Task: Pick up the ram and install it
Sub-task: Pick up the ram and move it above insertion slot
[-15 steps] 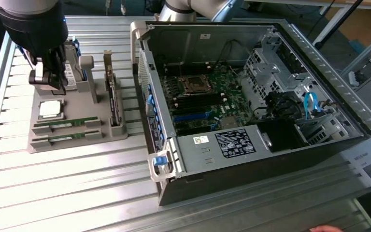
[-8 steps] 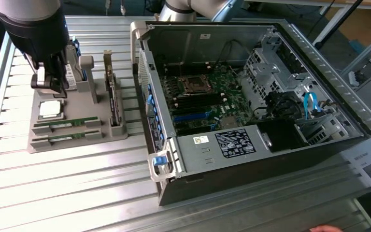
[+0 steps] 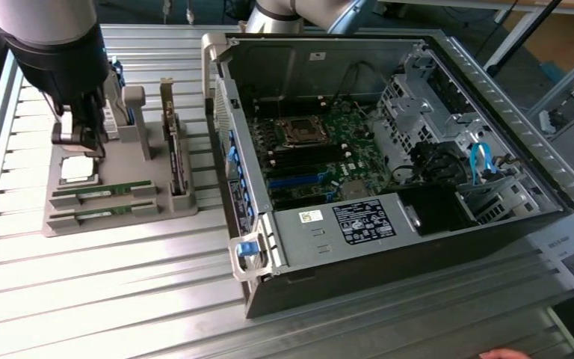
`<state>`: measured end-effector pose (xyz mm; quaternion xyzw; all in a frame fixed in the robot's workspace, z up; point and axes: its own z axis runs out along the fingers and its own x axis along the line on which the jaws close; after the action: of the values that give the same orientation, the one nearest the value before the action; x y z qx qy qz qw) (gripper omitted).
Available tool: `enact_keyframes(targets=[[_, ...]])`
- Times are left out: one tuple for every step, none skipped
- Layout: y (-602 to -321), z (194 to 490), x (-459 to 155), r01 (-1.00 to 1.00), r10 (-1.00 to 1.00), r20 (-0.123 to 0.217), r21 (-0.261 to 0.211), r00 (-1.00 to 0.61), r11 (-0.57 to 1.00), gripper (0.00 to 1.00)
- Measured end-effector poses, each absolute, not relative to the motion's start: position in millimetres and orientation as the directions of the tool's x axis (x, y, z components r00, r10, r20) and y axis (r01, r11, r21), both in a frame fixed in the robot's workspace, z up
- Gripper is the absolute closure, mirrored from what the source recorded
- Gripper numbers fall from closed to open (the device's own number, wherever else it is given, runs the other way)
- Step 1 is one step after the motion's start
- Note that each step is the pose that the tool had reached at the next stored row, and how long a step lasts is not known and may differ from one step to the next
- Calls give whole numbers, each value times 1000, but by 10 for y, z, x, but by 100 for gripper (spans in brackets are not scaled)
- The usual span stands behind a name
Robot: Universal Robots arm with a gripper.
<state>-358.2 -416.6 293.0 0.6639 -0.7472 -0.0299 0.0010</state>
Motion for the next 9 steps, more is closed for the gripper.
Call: enact_keyframes(targets=[[-4168,2919,-3583,-992,-992,-38,46,-119,117,70],[-4169,2906,-3583,-992,-992,-38,46,-118,117,70],[-4170,2896,-3584,-992,-992,-38,46,-118,117,70],[-4172,2884,-3584,-992,-992,-38,46,-118,117,70],[-4173,2873,-3585,-992,-992,-38,46,-118,117,70],[-4175,2861,-3585,-992,-992,-38,46,-118,117,70],[-4176,2851,-3586,-992,-992,-38,46,-118,117,70],[-4178,2839,-3586,-992,-992,-38,46,-118,117,70],[-4179,2827,-3587,-992,-992,-38,46,-118,117,70]])
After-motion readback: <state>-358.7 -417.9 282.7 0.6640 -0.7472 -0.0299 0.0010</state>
